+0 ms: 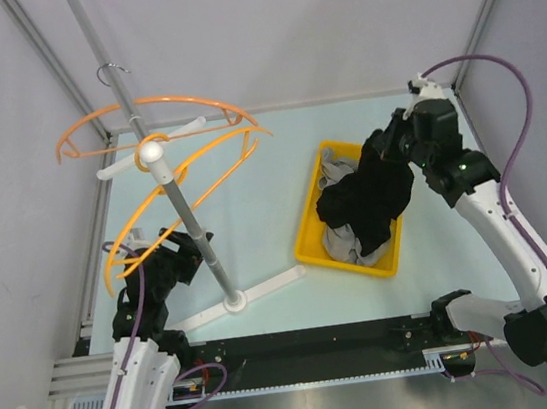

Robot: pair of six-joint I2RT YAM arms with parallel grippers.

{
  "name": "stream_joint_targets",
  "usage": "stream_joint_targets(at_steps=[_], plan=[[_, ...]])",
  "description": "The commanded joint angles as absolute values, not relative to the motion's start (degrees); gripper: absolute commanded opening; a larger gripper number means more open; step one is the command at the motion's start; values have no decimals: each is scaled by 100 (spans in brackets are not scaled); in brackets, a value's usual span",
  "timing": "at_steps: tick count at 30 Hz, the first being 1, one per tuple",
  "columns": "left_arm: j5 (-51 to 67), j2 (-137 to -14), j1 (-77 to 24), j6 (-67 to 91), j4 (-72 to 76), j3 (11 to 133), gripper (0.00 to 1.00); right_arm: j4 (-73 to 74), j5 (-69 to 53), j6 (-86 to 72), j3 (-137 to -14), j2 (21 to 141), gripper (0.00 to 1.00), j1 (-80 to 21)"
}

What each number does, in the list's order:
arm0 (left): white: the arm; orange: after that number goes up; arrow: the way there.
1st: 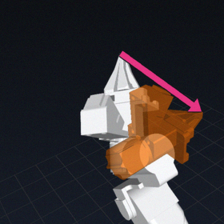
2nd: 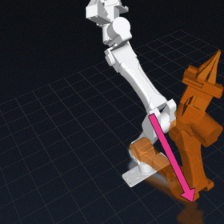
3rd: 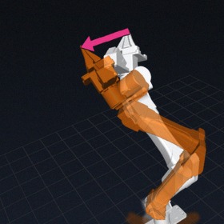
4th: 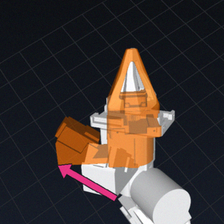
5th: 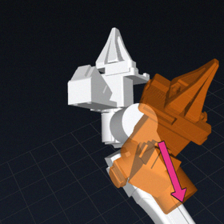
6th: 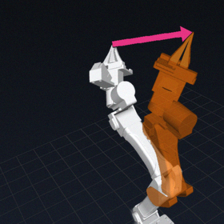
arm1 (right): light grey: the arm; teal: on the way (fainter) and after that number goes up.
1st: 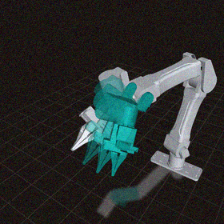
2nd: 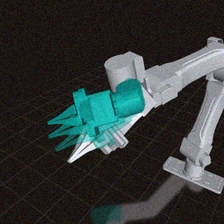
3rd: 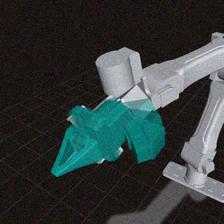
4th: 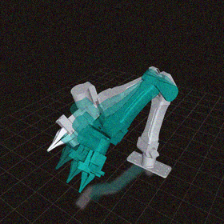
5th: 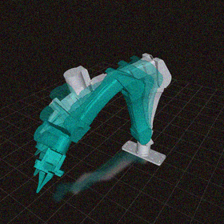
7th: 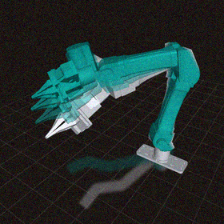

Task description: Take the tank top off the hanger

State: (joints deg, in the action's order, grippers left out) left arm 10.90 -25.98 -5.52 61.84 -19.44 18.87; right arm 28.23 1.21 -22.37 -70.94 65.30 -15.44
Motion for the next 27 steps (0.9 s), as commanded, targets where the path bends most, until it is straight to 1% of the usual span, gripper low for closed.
stream_joint_targets(at_steps=[1,2,5,9,10,14,15,17,18,19,20,24,25,27], plan=[[1116,-2724,-589,6047,-1706,2109,84,2120,703,-2303,-6279,6520,0,-2003],[1134,-2794,-580,5977,-1627,2101,84,2005,686,-2355,-6136,6626,0,-2152],[1186,-3074,-580,5854,-1249,2022,84,1461,353,-2610,-5697,7065,0,-2180],[1432,-3540,-589,5854,-687,1995,84,1029,62,-2768,-5529,7803,0,-2232],[1511,-3629,-589,5845,-651,2013,83,994,53,-2803,-5494,7918,1,-2232],[1547,-3858,-589,5775,-528,2118,83,546,-657,-3093,-5116,8314,5,-2224],[1547,-3876,-598,5801,-458,2127,83,293,-1068,-3181,-4959,8428,6,-2224],[1529,-3928,-624,5836,-361,2118,83,71,-1561,-3444,-4843,8551,9,-2224],[1538,-3955,-668,5845,-273,2127,83,53,-1591,-3471,-4817,8647,11,-2215],[1555,-4033,-694,5845,-238,2127,83,53,-1547,-3463,-4816,8675,16,-2215],[1590,-4069,-720,5836,-211,2127,83,114,-1277,-3298,-4843,8684,18,-2215],[1801,-4227,-791,5687,191,2066,83,1034,-371,-2762,-5106,8561,31,-2206],[1837,-4254,-791,5695,280,2039,83,1176,-273,-2690,-5220,8447,40,-2215],[1863,-4315,-800,5704,562,1952,83,1527,-132,-2550,-5317,8289,52,-2224]])
